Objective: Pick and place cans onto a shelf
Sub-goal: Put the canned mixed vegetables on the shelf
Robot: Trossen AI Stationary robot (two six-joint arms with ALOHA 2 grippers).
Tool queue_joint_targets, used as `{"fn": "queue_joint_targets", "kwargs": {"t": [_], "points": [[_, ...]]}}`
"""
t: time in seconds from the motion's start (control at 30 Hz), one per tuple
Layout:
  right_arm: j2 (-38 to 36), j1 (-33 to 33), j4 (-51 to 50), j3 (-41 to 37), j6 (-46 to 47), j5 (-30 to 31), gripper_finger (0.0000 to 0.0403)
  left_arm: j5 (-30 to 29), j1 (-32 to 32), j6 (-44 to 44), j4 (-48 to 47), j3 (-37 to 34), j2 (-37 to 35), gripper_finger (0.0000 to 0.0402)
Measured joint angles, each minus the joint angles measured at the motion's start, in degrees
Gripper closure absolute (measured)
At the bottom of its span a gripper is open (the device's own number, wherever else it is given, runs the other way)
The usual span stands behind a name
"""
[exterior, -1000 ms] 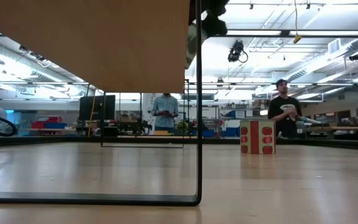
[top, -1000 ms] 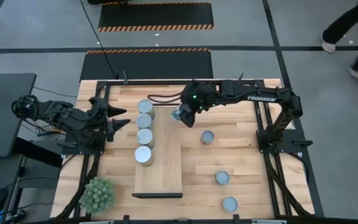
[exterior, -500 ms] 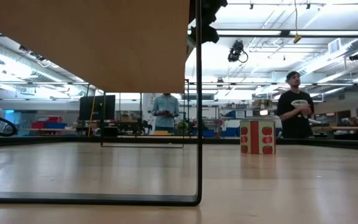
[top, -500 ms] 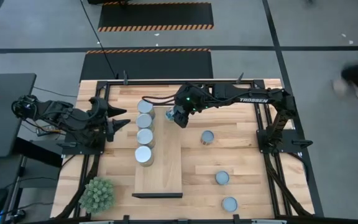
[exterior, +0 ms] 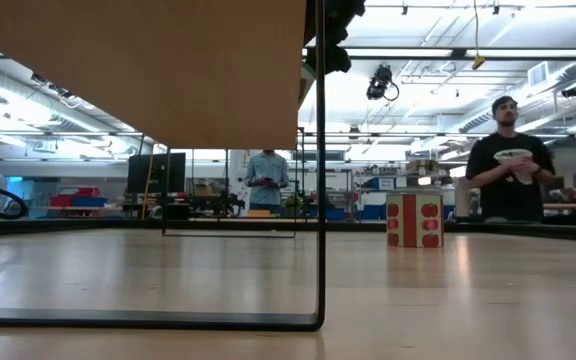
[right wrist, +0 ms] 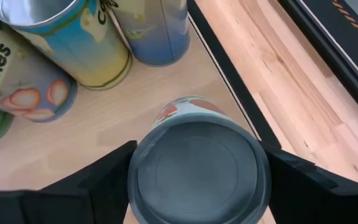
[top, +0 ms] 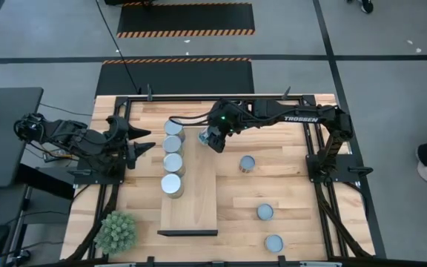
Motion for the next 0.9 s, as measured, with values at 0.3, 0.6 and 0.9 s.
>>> {"fn": "queue_joint_targets", "kwargs": {"t": [0.3,0.6,0.9], "points": [[0.0,-0.9,2.1,-1.6,-0.7,-0.1,0.0088,0.0,0.0,0.0,0.0,0.0,0.0,0.0147],[0.0,-1.5,4.3,-1.7,-3.2,-0.9,0.0078,0.0,0.0,0.0,0.0,0.0,0.0,0.0147],[0.0,-2.3,4.4,-1.7,-3.8,-2.2,0.0047,0.0,0.0,0.0,0.0,0.0,0.0,0.0147]]}}
